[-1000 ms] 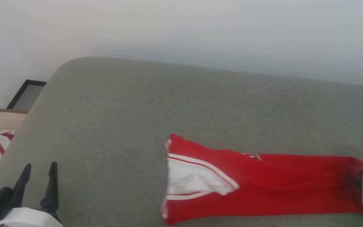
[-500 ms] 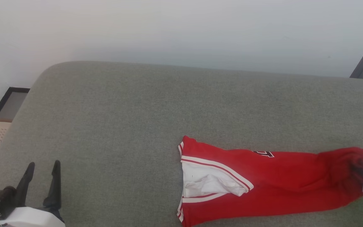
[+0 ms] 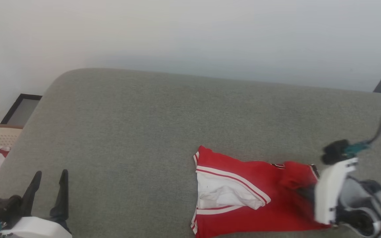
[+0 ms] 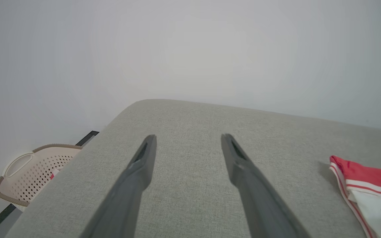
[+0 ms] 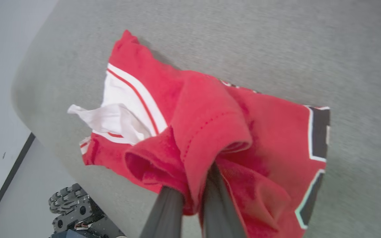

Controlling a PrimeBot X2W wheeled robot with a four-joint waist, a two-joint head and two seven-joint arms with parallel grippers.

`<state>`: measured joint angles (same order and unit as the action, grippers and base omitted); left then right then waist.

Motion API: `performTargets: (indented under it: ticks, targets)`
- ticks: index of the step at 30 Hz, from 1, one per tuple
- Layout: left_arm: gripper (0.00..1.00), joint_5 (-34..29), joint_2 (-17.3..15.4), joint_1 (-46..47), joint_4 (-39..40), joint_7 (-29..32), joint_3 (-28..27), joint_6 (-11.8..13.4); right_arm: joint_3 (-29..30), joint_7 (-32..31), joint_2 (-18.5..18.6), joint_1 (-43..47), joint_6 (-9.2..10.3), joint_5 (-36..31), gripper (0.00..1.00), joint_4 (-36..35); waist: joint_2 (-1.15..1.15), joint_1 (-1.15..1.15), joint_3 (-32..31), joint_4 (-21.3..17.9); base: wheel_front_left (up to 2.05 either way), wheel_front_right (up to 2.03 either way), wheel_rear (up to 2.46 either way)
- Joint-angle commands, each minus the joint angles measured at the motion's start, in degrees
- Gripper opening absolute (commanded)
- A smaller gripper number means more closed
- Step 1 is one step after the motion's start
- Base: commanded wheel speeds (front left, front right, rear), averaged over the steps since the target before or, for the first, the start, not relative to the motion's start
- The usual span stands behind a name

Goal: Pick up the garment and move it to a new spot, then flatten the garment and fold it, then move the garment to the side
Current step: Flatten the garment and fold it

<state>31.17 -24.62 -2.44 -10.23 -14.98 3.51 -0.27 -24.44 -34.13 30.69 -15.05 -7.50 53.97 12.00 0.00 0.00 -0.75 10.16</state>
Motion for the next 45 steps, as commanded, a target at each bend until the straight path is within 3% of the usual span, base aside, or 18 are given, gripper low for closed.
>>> performTargets:
  ticks: [1, 7, 16, 17, 18, 19, 24, 32, 45]
  targets:
    - [1.00, -0.43, 0.12, 0.81, -0.11, -0.04, 0.23, -0.16, -0.80, 0.20, -0.88, -1.14, 0.03, -0.47, 0.00, -0.30, 0.00, 0.00, -0.19, 0.59, 0.00, 0.00, 0.00]
    - [1.00, -0.70, 0.14, 2.00, -0.54, 0.50, 1.36, -0.50, -6.60, 1.41, -6.46, -4.54, 0.03, -1.64, 0.00, 1.84, 0.00, 0.00, -0.63, 2.73, 0.00, 0.00, 0.00]
    - [1.00, -0.94, 0.48, 3.91, -1.18, 1.08, 2.93, -0.89, -13.20, 6.46, -13.22, -10.24, 0.03, -4.67, 0.00, 12.02, 0.00, 0.00, -1.06, 5.65, 0.00, 0.00, 0.00]
    - [1.00, -0.94, 0.47, 3.99, -1.26, 1.04, 3.02, -0.92, -14.19, 6.92, -13.76, -10.84, 0.02, -5.07, 0.16, 13.06, 0.00, 0.00, -1.09, 5.80, 0.00, 0.00, 0.00]
    - [1.00, -0.97, 0.48, 4.05, -1.30, 1.02, 3.17, -0.87, -14.91, 7.51, -14.15, -11.41, 0.02, -5.21, 0.44, 14.06, 0.00, 0.00, -1.08, 5.93, 0.00, 0.00, 0.00]
    - [1.00, -1.00, 0.49, 4.04, -1.36, 1.00, 3.25, -0.87, -15.35, 8.17, -14.45, -11.97, 0.03, -5.06, 1.00, 14.96, 0.00, 0.00, -1.10, 6.04, 0.00, 0.00, 0.00]
    - [1.00, -0.66, 0.25, 3.36, -1.58, 0.79, 3.03, -0.77, -17.56, 10.37, -15.17, -13.66, 0.03, -2.95, 1.00, 16.71, 0.00, 0.00, -1.47, 5.66, 0.00, 0.00, 0.00]
    - [1.00, -0.25, -0.29, 1.46, -0.46, 0.38, 1.65, -0.13, -18.30, 16.40, -11.01, -15.05, 0.03, -1.22, 1.00, 13.28, 0.00, 0.00, -1.86, 2.39, 0.00, 0.00, 0.00]
    - [1.00, -0.75, -0.06, -1.48, 1.07, -0.19, -1.52, 0.50, -9.78, 33.92, -2.02, -9.53, 0.03, -6.59, 1.00, 9.80, 0.00, 0.00, -2.19, -3.81, 0.00, 0.00, 0.00]
